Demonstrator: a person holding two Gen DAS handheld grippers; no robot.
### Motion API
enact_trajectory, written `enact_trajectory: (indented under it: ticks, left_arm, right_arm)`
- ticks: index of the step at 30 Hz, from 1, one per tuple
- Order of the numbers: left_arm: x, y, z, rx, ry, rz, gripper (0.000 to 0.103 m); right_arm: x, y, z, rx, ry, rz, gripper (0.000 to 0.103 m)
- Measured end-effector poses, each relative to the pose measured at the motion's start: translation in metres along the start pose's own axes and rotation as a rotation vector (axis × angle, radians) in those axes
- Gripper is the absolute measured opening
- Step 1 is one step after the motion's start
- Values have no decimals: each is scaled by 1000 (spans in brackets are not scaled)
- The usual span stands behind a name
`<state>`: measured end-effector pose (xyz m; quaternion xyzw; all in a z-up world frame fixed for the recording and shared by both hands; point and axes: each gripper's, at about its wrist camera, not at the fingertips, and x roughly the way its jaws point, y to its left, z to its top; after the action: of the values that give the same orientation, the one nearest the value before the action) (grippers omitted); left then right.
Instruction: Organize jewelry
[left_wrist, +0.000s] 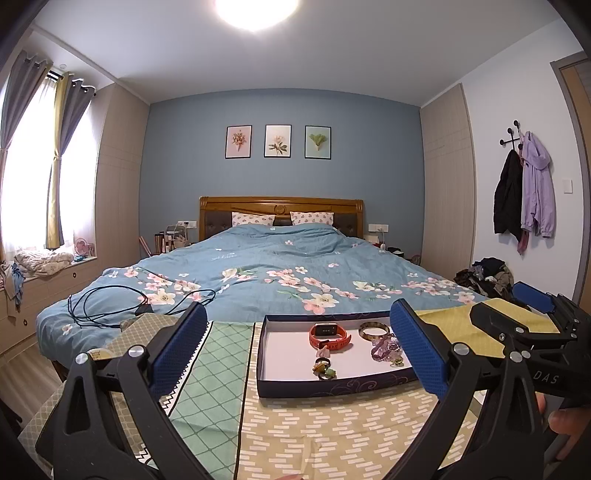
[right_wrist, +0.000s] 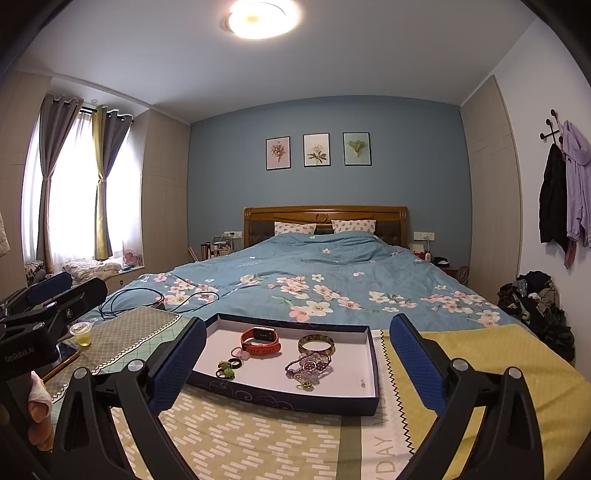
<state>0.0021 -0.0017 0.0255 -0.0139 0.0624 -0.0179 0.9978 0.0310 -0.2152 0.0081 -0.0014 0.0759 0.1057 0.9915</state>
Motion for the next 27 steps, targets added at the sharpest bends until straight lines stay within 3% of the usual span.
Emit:
enact_trajectory:
  ticks: [27]
  left_arm:
    - [4, -3, -1, -19, 6, -7, 98]
  right_arm:
    - [-5, -4, 1, 15, -8, -11, 96]
